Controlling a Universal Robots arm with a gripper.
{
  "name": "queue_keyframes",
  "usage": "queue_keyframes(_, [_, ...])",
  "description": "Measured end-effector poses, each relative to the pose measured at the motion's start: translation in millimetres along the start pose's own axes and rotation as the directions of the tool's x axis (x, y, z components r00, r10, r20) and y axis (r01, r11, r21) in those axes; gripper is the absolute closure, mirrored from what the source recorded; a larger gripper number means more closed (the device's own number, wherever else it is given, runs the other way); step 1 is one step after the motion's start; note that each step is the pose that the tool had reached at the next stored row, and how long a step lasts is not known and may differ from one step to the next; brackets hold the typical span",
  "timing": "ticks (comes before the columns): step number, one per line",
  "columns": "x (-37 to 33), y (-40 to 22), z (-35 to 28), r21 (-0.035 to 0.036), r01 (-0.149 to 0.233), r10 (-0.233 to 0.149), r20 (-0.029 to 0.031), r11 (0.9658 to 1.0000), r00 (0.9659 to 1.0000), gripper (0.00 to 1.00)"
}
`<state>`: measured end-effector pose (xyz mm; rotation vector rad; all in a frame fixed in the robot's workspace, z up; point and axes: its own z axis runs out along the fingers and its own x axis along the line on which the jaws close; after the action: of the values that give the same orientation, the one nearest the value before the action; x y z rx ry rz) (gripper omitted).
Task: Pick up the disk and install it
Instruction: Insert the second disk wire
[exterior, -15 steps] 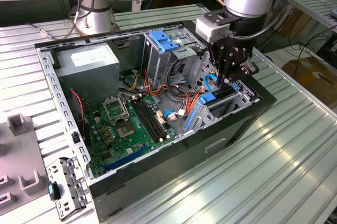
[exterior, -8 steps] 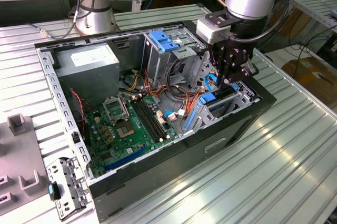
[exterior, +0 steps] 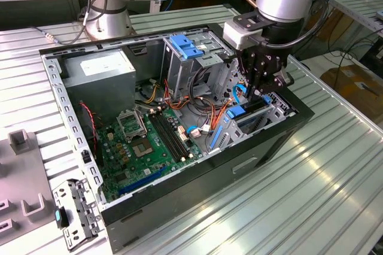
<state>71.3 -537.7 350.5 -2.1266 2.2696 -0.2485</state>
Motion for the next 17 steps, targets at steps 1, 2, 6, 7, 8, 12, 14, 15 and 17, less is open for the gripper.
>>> queue_keyframes(1, [0.0, 0.0, 0.0, 0.0005, 0.000, 0.000, 0.0001, 1.0000, 1.0000, 0.84])
queue_keyframes(2, [0.0, 0.2, 0.0, 0.0014, 0.000, 0.000, 0.0002, 1.0000, 1.0000, 0.84])
queue_keyframes(6, [0.2, 2.2, -0.1, 0.0128, -0.001, 0.001, 0.0015, 0.9999, 1.0000, 0.84])
queue_keyframes(7, [0.3, 2.6, 0.0, 0.0155, -0.002, 0.002, 0.0016, 0.9999, 1.0000, 0.84])
queue_keyframes(8, [0.4, 3.7, 0.1, 0.0201, -0.002, 0.002, 0.0019, 0.9998, 1.0000, 0.84])
queue_keyframes(12, [1.4, 5.5, 2.3, 0.0271, -0.003, 0.003, 0.0024, 0.9996, 1.0000, 0.84])
queue_keyframes(14, [2.4, 5.8, 3.6, 0.0292, -0.003, 0.003, 0.0031, 0.9996, 1.0000, 0.84])
queue_keyframes(15, [2.9, 5.9, 4.1, 0.0300, -0.003, 0.003, 0.0036, 0.9995, 1.0000, 0.84])
queue_keyframes(17, [3.8, 6.0, 5.2, 0.0310, -0.004, 0.003, 0.0044, 0.9995, 1.0000, 0.84])
